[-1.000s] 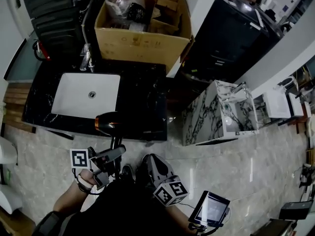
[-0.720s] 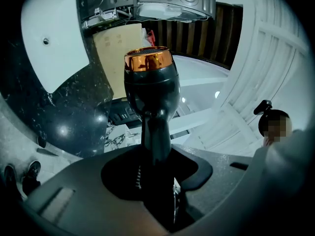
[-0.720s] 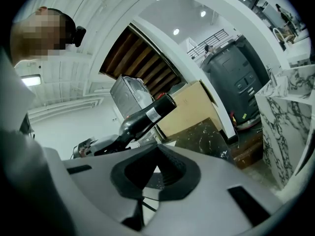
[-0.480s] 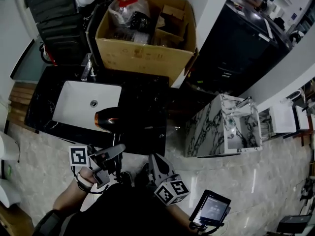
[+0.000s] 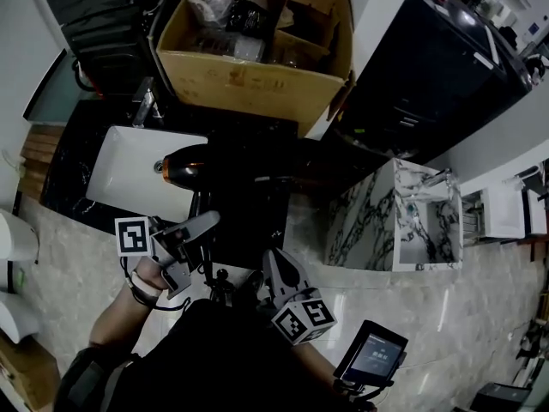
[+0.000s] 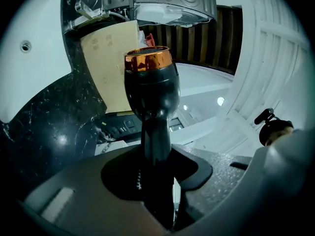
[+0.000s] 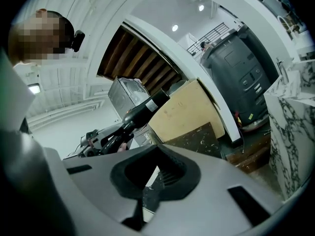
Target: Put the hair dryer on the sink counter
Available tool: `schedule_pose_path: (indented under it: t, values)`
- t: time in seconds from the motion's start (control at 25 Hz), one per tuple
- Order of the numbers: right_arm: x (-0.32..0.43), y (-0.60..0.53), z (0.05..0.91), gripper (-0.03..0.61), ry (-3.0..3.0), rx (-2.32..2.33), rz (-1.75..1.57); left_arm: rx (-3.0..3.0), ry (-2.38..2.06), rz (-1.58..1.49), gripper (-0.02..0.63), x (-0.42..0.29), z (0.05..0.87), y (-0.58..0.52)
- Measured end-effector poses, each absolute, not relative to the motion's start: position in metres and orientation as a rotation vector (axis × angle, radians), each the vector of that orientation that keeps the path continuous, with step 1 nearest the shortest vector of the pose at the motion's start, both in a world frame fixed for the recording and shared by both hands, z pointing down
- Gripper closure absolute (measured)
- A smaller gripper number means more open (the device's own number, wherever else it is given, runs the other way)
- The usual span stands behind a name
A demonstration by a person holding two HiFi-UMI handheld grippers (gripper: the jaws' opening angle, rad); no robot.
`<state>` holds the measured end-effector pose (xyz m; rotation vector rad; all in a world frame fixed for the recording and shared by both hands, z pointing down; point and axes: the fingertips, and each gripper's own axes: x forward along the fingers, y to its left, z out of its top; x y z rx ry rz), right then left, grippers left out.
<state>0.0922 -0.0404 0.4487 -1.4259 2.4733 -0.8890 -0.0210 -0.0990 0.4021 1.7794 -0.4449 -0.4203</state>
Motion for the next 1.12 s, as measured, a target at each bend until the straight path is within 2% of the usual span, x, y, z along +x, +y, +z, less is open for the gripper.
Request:
schedule_pose_path:
  t: [0.56, 1.12]
  values:
    - [0.113, -0.068, 0.464, 0.583, 2.417, -1.475, -0.978, 1.711, -0.492, -0.378, 0.466, -0.006, 0.435, -0.184]
    - [0.103, -0.087, 0.493, 0.583, 2.334, -1.616, -1.084, 1.567, -0.450, -0.264, 0.466, -0.004, 0.545, -0.285]
